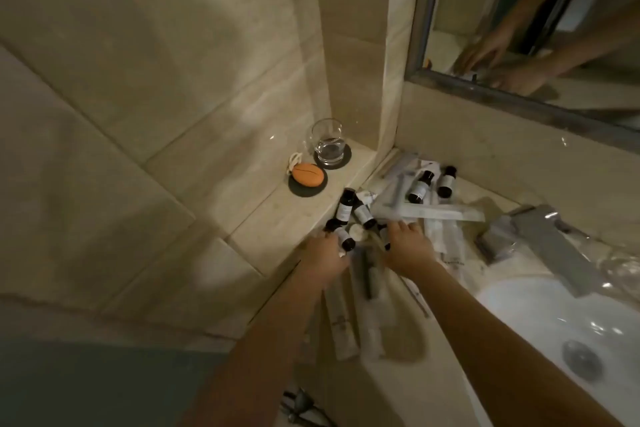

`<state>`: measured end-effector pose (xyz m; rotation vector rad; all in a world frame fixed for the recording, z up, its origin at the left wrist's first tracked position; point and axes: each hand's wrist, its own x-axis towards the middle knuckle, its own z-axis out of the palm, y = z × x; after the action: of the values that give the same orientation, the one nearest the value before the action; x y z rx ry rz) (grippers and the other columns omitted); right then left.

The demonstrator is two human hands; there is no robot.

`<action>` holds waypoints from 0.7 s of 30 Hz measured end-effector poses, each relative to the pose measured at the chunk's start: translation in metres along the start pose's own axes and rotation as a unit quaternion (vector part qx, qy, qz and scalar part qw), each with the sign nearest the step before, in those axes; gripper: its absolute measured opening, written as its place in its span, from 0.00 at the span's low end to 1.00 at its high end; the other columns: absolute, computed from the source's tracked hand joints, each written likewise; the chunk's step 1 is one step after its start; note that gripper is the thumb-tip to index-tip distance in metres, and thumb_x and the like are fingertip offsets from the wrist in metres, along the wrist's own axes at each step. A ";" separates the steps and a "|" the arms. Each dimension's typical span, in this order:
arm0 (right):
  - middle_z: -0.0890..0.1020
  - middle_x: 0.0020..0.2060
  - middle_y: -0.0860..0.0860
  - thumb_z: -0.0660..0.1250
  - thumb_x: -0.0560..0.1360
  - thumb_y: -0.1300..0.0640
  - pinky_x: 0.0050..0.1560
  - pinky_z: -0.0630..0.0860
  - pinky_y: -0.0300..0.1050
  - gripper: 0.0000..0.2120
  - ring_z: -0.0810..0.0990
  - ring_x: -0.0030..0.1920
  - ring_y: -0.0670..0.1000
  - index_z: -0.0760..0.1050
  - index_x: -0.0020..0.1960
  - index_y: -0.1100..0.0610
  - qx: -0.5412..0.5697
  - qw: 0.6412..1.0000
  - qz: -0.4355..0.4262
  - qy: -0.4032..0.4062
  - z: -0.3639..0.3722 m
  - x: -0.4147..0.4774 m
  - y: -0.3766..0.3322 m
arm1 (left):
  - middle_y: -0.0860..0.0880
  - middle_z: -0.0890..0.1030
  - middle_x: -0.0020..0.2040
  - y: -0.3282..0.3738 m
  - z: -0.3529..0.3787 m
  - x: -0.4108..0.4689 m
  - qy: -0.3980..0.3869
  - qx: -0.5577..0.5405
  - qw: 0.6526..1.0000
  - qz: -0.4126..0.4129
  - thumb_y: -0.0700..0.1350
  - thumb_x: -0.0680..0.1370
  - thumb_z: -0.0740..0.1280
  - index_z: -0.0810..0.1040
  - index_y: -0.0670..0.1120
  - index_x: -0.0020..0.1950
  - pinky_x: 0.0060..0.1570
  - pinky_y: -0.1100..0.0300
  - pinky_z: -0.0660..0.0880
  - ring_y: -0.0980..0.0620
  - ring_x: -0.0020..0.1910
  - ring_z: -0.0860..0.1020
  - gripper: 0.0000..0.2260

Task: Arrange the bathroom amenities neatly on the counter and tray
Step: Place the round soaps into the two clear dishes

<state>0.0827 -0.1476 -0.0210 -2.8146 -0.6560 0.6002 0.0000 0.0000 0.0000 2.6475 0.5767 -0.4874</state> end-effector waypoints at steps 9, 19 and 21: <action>0.70 0.66 0.54 0.63 0.74 0.57 0.63 0.68 0.50 0.22 0.63 0.66 0.58 0.67 0.68 0.55 -0.007 1.000 -0.019 0.016 0.007 0.016 0.023 | 0.42 0.64 0.71 -0.012 0.014 0.022 -0.011 -0.045 0.998 -0.031 0.50 0.74 0.68 0.61 0.41 0.72 0.67 0.55 0.64 0.44 0.69 0.66 0.31; 0.78 0.53 0.55 0.57 0.75 0.59 0.52 0.72 0.44 0.14 0.76 0.50 0.54 0.78 0.55 0.59 0.132 0.985 -0.058 0.091 -0.010 0.001 0.036 | 0.41 0.75 0.58 -0.009 0.006 0.014 0.026 -0.068 0.997 -0.025 0.45 0.72 0.66 0.73 0.39 0.58 0.57 0.54 0.70 0.42 0.58 0.74 0.17; 0.77 0.53 0.56 0.66 0.73 0.61 0.50 0.71 0.41 0.14 0.76 0.51 0.54 0.76 0.58 0.61 0.174 0.975 -0.043 0.130 -0.014 -0.011 0.034 | 0.40 0.76 0.56 -0.008 0.000 0.007 0.039 -0.083 0.996 -0.021 0.45 0.72 0.67 0.74 0.39 0.56 0.53 0.55 0.71 0.42 0.55 0.75 0.16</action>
<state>0.0924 -0.1842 -0.0140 -2.4634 -0.5566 0.2874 0.0019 0.0090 -0.0056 2.5092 0.6674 -0.3323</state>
